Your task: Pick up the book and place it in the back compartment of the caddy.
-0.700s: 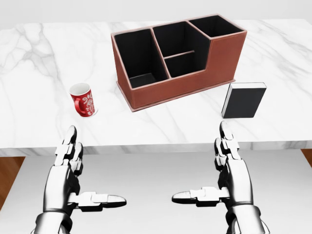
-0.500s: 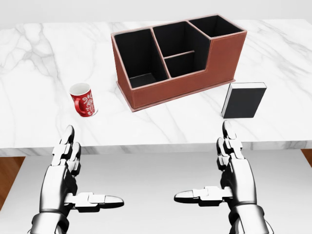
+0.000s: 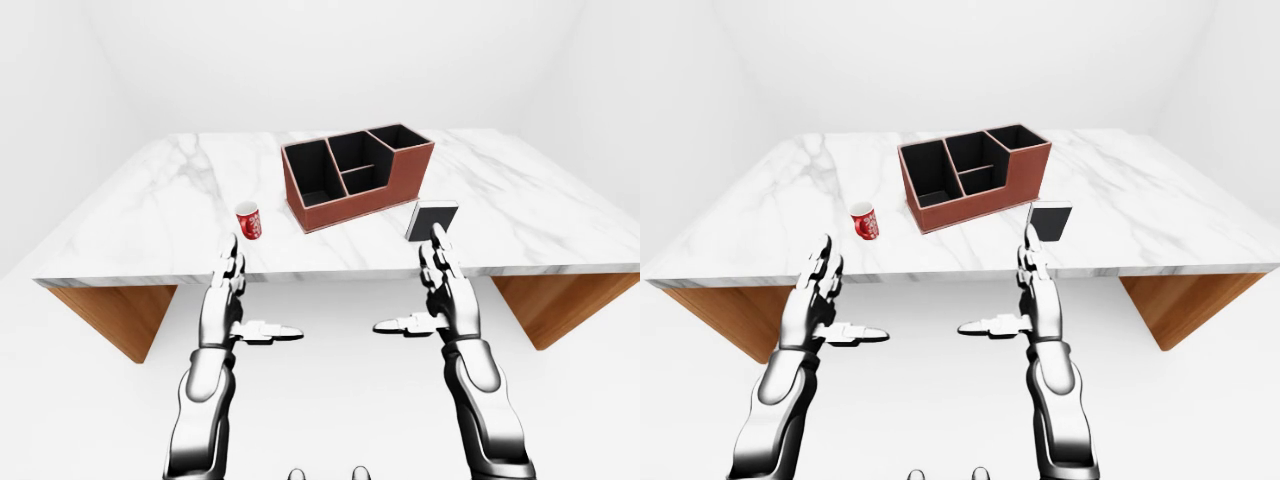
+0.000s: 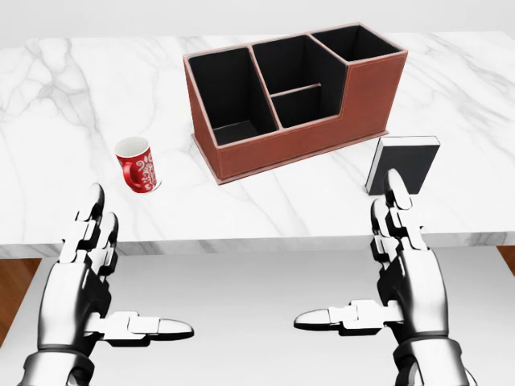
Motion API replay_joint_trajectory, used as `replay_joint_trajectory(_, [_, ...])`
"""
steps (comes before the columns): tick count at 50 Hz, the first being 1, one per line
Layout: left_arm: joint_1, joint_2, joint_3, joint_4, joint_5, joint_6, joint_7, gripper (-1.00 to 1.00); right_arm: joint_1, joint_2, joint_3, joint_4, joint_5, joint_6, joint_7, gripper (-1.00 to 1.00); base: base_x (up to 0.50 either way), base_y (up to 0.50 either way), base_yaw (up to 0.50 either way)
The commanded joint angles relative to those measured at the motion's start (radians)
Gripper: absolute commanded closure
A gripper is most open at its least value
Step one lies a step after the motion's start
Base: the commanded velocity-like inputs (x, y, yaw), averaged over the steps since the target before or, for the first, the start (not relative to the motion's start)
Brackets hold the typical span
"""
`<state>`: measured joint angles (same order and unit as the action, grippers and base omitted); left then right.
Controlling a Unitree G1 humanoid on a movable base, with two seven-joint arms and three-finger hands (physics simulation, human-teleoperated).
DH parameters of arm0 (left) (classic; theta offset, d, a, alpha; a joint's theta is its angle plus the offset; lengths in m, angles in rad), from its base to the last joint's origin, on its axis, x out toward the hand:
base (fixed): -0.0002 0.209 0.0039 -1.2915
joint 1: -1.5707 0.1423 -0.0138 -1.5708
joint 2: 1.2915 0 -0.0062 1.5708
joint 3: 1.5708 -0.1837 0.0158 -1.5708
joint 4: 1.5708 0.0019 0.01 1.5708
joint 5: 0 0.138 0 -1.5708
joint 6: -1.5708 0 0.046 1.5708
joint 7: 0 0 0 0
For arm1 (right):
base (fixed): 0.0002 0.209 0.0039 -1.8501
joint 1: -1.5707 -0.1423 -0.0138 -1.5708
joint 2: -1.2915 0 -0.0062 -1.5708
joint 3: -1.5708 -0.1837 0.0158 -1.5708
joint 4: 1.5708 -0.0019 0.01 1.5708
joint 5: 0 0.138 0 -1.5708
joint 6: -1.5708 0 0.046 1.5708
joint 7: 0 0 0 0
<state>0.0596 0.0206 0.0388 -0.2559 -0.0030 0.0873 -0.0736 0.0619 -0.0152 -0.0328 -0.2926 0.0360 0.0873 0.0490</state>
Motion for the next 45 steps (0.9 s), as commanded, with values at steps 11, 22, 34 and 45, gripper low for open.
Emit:
replay_joint_trajectory(11, [0.016,0.000,0.021,-0.112,-0.008,0.000,-0.014,-1.00,0.023,-0.006,-0.018,-0.120,0.015,0.000,0.050,-1.00,0.00,0.00,0.00])
replay_joint_trajectory(22, [0.020,-0.001,0.024,-0.139,-0.014,0.000,-0.013,-1.00,0.040,-0.003,-0.028,-0.167,0.052,0.000,0.080,-1.00,0.35,0.00,0.00])
replay_joint_trajectory(34, [0.020,-0.002,0.025,-0.142,-0.016,0.000,-0.013,-1.00,0.038,-0.003,-0.020,-0.141,0.031,0.000,0.075,-1.00,0.50,0.00,0.00])
replay_joint_trajectory(45, [0.026,-0.002,0.026,-0.179,-0.019,0.000,-0.011,-1.00,0.041,-0.005,-0.021,-0.145,0.023,0.000,0.078,-1.00,0.50,0.00,0.00])
